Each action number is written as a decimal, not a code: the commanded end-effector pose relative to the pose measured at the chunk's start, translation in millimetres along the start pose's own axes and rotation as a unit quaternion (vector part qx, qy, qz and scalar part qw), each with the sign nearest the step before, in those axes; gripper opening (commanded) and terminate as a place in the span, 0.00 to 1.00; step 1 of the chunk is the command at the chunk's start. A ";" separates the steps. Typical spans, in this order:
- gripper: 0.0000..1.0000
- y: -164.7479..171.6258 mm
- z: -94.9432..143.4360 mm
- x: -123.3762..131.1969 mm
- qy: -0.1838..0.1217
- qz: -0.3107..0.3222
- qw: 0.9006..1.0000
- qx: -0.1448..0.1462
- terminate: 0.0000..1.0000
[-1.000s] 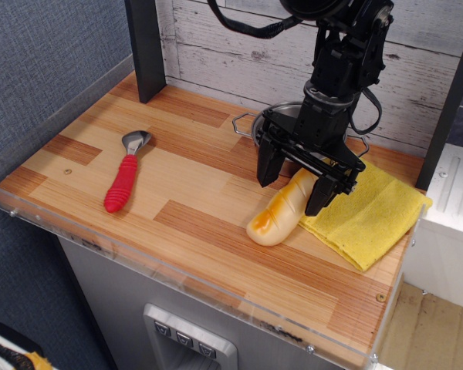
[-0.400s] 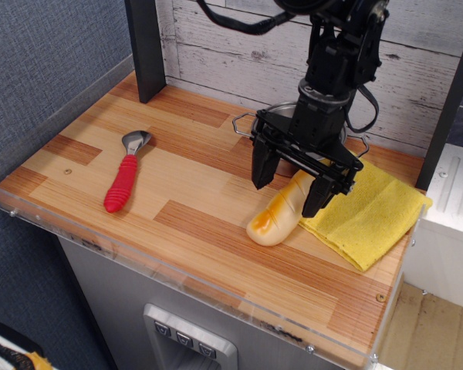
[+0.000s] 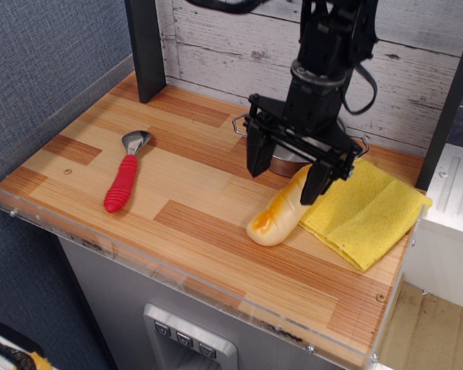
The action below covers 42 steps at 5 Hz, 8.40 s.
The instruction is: Move the bread to the left of the pot
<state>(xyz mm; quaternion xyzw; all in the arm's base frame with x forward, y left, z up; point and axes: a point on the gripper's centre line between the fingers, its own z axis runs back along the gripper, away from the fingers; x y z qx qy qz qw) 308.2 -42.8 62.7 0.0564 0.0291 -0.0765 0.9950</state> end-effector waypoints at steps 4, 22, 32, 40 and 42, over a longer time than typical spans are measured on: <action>1.00 1.6 -42.8 26.9 0.096 0.005 0.995 0.012 0.00; 0.00 73.6 -44.3 -2.4 0.133 0.182 0.973 -0.044 0.00; 1.00 -22.6 13.4 36.0 -0.072 0.101 0.992 -0.001 0.00; 1.00 -15.9 27.8 24.8 -0.103 0.094 0.990 -0.004 0.00; 1.00 -14.8 27.6 22.5 -0.100 0.094 0.991 -0.002 1.00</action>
